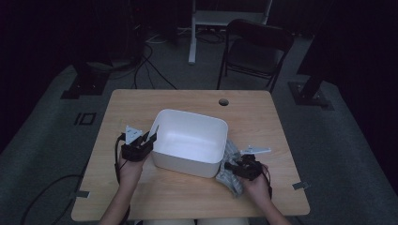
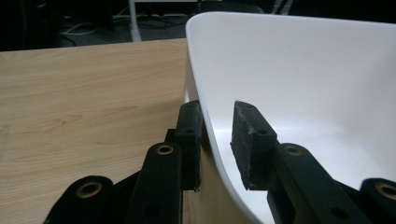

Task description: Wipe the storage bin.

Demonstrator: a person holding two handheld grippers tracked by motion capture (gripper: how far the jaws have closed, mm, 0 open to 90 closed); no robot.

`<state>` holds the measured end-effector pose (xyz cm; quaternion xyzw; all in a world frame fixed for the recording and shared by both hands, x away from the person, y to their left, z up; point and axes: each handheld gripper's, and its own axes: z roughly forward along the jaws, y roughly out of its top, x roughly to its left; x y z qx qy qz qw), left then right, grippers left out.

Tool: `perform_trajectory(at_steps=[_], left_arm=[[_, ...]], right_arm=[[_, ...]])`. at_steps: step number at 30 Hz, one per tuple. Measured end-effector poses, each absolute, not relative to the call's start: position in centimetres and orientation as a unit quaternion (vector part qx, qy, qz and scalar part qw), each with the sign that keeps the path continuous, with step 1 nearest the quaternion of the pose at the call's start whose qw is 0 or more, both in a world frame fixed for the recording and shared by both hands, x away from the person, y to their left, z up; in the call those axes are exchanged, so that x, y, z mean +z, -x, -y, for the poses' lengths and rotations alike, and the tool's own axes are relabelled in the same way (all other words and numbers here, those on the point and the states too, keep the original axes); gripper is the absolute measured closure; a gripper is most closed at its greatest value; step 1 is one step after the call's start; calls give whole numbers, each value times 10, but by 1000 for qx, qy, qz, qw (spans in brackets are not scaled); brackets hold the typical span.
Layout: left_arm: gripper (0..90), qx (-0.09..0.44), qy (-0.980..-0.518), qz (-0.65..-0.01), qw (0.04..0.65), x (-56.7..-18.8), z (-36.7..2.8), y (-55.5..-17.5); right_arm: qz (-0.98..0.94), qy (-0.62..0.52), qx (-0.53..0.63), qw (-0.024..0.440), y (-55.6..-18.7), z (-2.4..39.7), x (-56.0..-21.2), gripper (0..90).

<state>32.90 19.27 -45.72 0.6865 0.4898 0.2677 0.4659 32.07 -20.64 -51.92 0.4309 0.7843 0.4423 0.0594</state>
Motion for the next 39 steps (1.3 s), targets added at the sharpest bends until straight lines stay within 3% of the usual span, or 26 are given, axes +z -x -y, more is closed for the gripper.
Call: perform_trajectory(at_steps=[7,21,26,32,39], left_arm=[[727,249,-691,-489,471,-454,-198,-326],[710,229,-706,-494,453,-449,-195,-302],[662,222,-716,-486,449,-448,-194,-292],[510,213,-706,-468,486,-442,-207,-290],[479,231,-707,-395,539,-424,-225,-313]], right_arm=[[-744,-457,476,100,-322,239,-495,763],[-728,-472,485,108,-324,252,-490,758],[-726,-474,486,110,-324,255,-490,758],[-724,-477,487,111,-324,257,-489,758],[-724,-476,487,109,-324,257,-489,758]])
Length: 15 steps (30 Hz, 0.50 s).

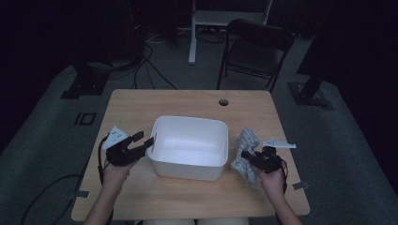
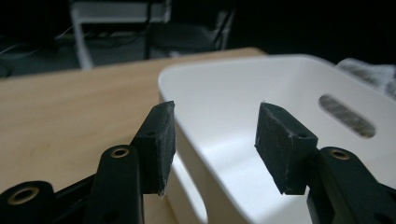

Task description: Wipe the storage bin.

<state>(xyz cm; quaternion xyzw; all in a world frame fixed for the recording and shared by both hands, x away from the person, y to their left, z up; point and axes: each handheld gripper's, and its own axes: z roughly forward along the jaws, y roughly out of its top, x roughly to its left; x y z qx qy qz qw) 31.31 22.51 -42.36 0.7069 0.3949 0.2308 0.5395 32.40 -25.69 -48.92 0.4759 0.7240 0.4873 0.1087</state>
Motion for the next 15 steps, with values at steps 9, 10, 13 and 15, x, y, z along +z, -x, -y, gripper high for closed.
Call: perform_trajectory(at_steps=[9,10,13,15], left_arm=[[476,226,-719,-347,558,-423,-230,-371],[472,221,-722,-345,557,-423,-230,-377],[449,211,-734,-332,554,-426,-226,-393],[449,201,-743,-323,551,-428,-222,-402]], right_arm=[[-727,-475,484,106,-325,255,-492,758],[-727,-476,484,106,-325,255,-492,758],[-728,-475,483,107,-325,255,-492,758],[-727,-475,484,106,-325,256,-493,758]])
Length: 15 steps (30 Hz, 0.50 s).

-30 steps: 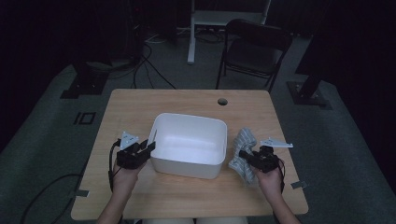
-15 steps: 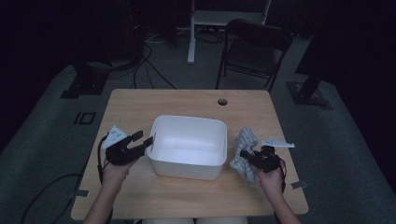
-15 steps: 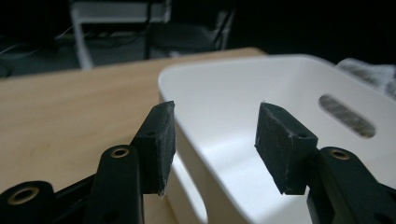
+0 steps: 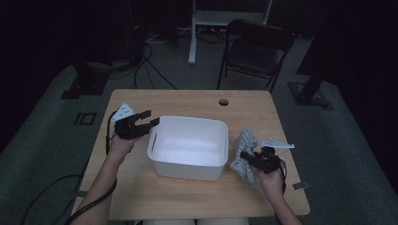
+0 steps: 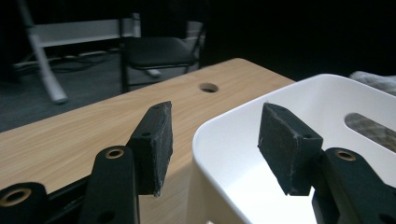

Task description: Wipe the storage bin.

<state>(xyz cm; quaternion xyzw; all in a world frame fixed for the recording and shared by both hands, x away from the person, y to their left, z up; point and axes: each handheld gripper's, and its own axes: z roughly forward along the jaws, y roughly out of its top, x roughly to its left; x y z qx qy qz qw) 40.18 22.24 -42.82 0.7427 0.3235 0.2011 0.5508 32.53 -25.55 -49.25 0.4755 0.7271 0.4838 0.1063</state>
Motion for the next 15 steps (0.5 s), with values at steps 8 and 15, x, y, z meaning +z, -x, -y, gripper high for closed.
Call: perform_trajectory(at_steps=[8,15], left_arm=[[501,142,-770,-297,546,-436,-217,-428],[592,126,-780,-298,535,-443,-213,-440]], right_arm=[[-727,-478,482,102,-326,257,-495,758],[-728,-478,480,101,-327,256,-497,758]])
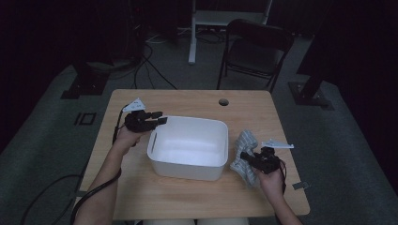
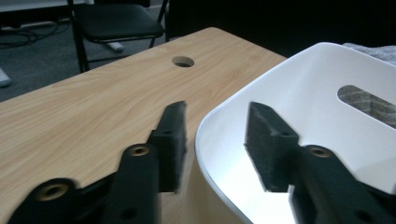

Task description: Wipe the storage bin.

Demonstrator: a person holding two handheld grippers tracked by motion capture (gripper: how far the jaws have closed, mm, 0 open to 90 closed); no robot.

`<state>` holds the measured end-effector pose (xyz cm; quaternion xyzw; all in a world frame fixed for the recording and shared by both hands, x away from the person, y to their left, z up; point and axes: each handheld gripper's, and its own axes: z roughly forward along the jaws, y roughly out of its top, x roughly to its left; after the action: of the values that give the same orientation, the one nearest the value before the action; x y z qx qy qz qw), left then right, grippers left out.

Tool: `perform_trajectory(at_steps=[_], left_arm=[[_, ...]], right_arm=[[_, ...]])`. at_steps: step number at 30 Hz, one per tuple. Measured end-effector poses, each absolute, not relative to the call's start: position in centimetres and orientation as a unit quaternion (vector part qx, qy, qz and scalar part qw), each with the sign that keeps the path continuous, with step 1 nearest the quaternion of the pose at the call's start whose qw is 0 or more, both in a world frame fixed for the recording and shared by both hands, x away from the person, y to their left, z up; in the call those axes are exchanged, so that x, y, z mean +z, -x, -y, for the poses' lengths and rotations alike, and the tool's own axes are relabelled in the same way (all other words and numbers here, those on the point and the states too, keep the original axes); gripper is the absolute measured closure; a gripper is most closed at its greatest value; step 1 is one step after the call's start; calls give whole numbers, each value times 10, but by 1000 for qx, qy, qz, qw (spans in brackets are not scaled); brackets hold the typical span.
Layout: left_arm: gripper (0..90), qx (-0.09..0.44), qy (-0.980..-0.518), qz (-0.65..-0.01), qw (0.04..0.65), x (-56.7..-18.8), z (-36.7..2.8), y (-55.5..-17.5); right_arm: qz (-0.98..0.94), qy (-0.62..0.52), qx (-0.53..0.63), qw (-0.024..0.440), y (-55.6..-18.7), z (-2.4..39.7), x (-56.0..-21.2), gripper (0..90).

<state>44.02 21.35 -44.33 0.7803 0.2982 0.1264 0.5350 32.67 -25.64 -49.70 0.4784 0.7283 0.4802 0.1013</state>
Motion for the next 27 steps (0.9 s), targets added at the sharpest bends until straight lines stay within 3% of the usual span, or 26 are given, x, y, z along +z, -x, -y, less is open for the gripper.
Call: perform_trajectory(at_steps=[8,27], left_arm=[[774,137,-778,-311,529,-447,-209,-442],[817,186,-740,-373,529,-452,-221,-390]], right_arm=[[-726,-483,479,101,-327,259,-498,758],[-720,-489,482,105,-327,264,-497,758]])
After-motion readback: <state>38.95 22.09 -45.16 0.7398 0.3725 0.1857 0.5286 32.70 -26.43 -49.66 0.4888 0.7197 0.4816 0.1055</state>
